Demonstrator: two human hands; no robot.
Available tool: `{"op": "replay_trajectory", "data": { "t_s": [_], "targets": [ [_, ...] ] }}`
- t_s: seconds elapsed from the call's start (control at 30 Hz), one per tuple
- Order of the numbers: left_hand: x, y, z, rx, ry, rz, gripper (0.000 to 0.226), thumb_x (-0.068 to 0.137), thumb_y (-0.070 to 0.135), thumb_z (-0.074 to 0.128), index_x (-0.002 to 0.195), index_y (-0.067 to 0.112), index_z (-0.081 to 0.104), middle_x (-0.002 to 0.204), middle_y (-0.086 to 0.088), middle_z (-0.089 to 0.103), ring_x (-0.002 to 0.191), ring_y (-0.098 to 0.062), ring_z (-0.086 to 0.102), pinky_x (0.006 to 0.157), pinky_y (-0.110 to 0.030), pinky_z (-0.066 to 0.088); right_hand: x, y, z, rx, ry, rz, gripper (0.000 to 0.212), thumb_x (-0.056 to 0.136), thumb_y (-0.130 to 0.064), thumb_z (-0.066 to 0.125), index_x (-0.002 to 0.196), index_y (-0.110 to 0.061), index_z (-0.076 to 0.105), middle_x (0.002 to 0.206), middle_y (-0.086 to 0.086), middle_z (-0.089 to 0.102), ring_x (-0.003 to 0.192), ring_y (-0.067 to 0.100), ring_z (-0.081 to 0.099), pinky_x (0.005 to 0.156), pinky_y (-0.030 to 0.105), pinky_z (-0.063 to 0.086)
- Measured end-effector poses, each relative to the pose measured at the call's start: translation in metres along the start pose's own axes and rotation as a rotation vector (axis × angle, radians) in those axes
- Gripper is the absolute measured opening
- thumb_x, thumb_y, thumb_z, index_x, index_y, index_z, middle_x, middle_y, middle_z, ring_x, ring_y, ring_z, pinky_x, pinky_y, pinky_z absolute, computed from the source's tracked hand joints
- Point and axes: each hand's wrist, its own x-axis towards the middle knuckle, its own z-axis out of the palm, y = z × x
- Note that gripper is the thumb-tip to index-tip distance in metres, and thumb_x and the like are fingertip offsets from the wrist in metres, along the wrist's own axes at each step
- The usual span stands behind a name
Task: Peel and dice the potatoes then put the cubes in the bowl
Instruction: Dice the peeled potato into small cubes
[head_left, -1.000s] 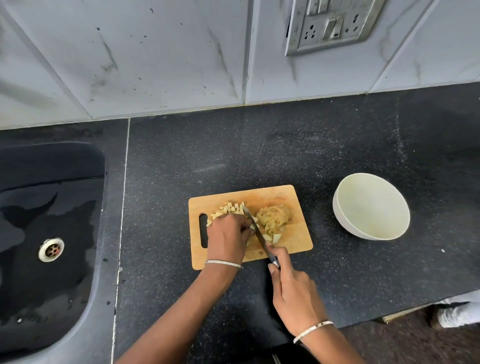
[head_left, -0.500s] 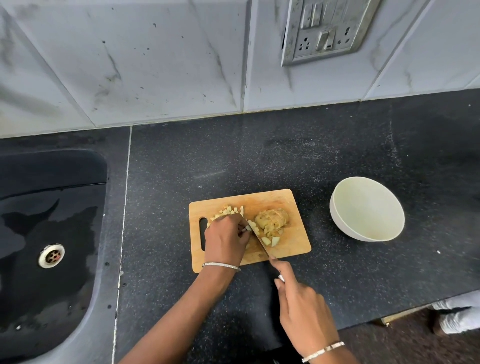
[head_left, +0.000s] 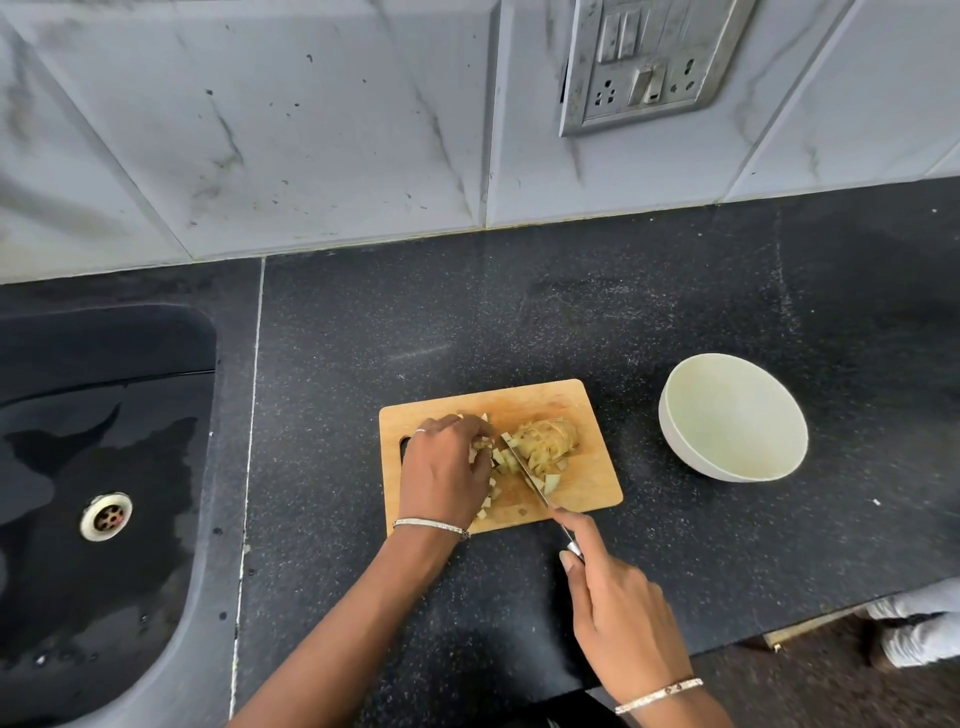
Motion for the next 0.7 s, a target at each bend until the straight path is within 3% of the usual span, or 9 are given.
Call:
{"op": "replay_trajectory", "data": {
  "t_s": [0.17, 0.33, 0.57, 0.7],
  "targets": [
    [0.001, 0.001, 0.003, 0.108, -0.076, 0.039, 0.024, 0.083, 0.020, 0.066, 0.103, 0.035, 0.070, 0.105, 0.009, 0.066, 0.093, -0.023, 0.054, 0.075, -0.037, 0.045, 0.001, -0.001, 0.001, 0.046, -0.045, 0.001, 0.042, 0.103, -0.035, 0.035, 0.139, -0.049, 0.020, 0.066, -0.010, 0.052, 0.068, 0.019, 0.061, 0.059, 0.037, 0.043],
    [0.005, 0.000, 0.004, 0.283, -0.132, 0.030, 0.040, 0.090, 0.013, 0.055, 0.112, 0.044, 0.064, 0.117, 0.013, 0.055, 0.103, -0.019, 0.047, 0.079, -0.035, 0.039, 0.001, -0.005, 0.002, 0.068, -0.052, -0.042, 0.045, 0.103, -0.034, 0.037, 0.140, -0.051, 0.020, 0.056, -0.013, 0.042, 0.049, 0.009, 0.042, 0.055, 0.033, 0.039],
    [0.010, 0.002, 0.001, 0.320, -0.140, 0.024, 0.046, 0.087, 0.004, 0.048, 0.114, 0.039, 0.064, 0.122, 0.007, 0.051, 0.110, -0.021, 0.044, 0.083, -0.035, 0.037, -0.005, -0.005, -0.008, -0.012, 0.019, -0.022, 0.046, 0.102, -0.039, 0.033, 0.142, -0.054, 0.014, 0.058, -0.011, 0.045, 0.047, 0.010, 0.043, 0.043, 0.025, 0.033],
    [0.010, 0.001, -0.001, 0.321, -0.112, 0.005, 0.048, 0.086, 0.002, 0.046, 0.118, 0.034, 0.062, 0.124, 0.005, 0.051, 0.112, -0.023, 0.044, 0.082, -0.034, 0.035, -0.003, -0.005, -0.009, -0.028, 0.053, 0.009, 0.049, 0.102, -0.039, 0.033, 0.143, -0.057, 0.012, 0.065, -0.013, 0.049, 0.052, 0.011, 0.042, 0.050, 0.028, 0.033]
  ]
}}
